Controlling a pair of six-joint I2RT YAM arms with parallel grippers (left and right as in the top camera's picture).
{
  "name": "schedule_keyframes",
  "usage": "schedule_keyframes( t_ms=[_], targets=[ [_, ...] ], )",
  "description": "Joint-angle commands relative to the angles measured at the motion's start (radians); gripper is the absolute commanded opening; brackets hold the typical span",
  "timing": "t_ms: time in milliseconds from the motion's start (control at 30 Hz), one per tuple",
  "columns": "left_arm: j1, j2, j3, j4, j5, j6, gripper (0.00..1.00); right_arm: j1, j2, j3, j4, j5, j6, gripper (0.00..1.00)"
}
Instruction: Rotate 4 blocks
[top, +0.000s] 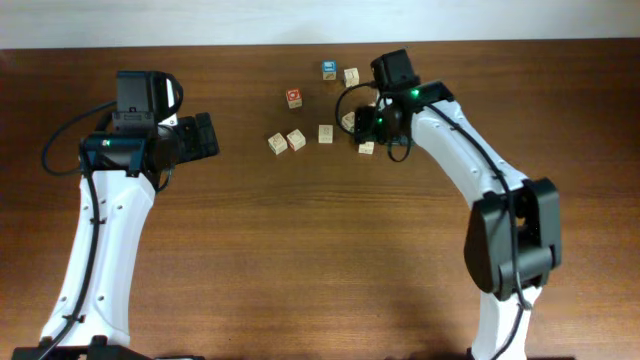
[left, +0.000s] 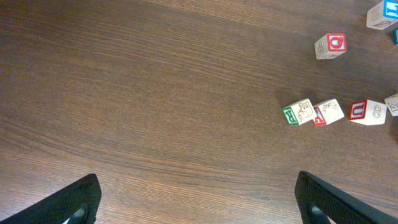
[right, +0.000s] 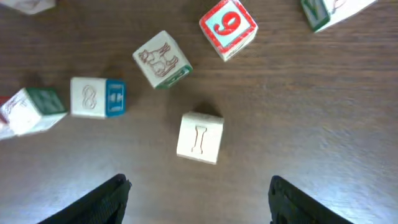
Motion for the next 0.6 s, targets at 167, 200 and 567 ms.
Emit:
schedule_keyframes(
  t_ms=[167,200,567],
  targets=[
    [0.002,0.007,0.018,-0.026,-0.015,-0.017,0.97,0.034,0.106,0.016,0.129,0.061,0.103,0.60],
    [0.002,0.007,0.018,-0.027,-0.015,-0.017,0.97,0.043,0.116,0.016,0.128,0.061,0.103,0.59],
    [0.002,0.007,0.018,-0.034,-0.015,-0.017,0.97,0.064,0.147,0.015,0.097,0.184,0.122,0.30]
  ],
)
